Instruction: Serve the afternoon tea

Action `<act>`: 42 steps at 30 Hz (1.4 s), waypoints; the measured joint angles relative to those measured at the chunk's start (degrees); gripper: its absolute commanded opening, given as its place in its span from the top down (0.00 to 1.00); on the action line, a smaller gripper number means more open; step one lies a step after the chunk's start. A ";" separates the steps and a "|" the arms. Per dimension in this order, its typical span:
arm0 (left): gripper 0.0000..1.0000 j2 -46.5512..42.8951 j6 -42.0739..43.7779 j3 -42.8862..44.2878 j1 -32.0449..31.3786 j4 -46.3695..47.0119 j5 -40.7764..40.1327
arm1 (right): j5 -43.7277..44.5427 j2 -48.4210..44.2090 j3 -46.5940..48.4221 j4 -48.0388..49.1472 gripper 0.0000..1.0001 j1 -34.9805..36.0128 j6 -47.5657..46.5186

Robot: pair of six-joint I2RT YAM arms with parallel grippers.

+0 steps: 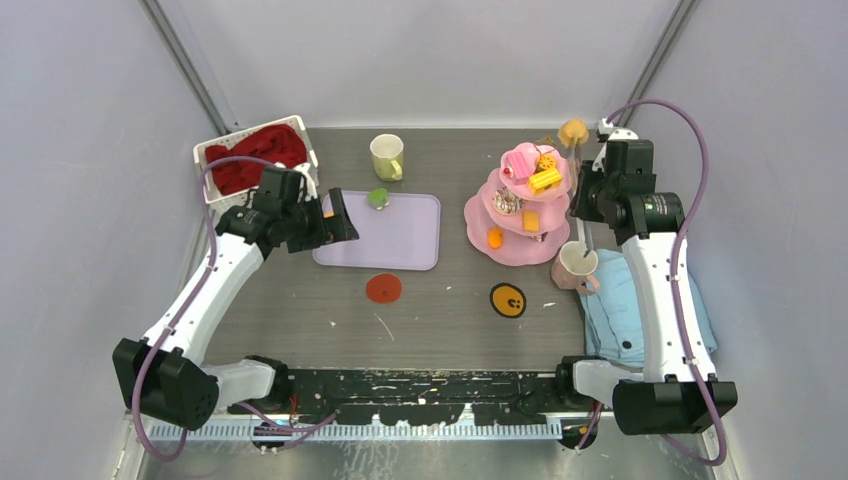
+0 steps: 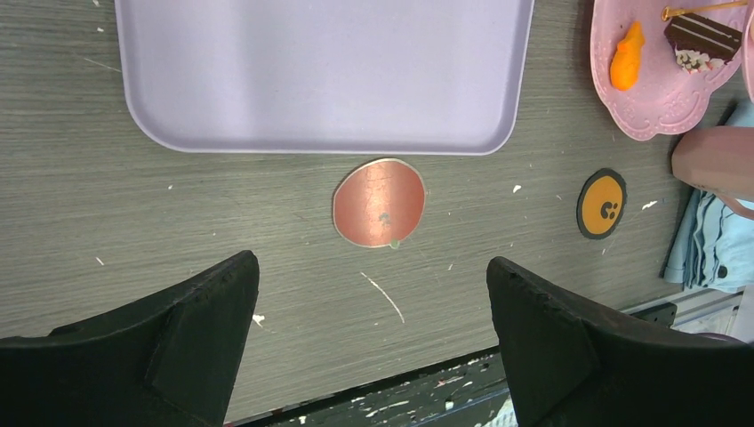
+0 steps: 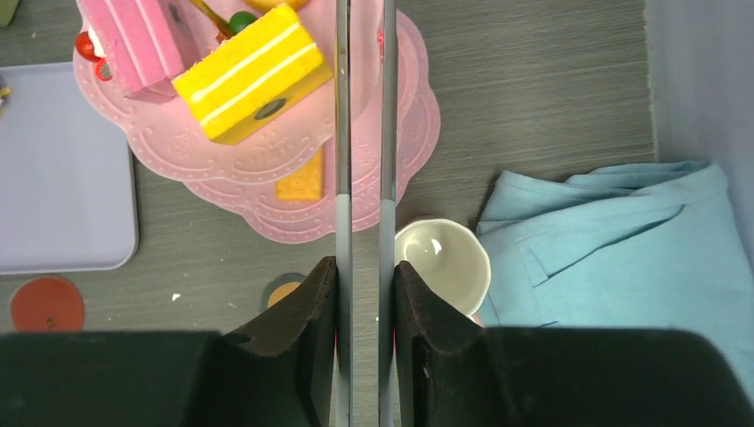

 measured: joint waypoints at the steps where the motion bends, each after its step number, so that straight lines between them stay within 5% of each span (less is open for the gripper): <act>1: 0.01 0.00 0.02 0.02 0.00 0.00 0.00 | -0.79 0.31 0.11 -0.24 0.99 0.00 -0.09; 19: 0.01 0.59 -0.02 0.07 0.00 0.00 0.24 | -7.78 0.57 2.80 -5.05 0.99 0.00 -0.24; 42: 0.01 1.38 -0.09 0.85 0.00 0.39 1.03 | -7.58 1.18 11.34 -13.97 0.79 3.85 -0.39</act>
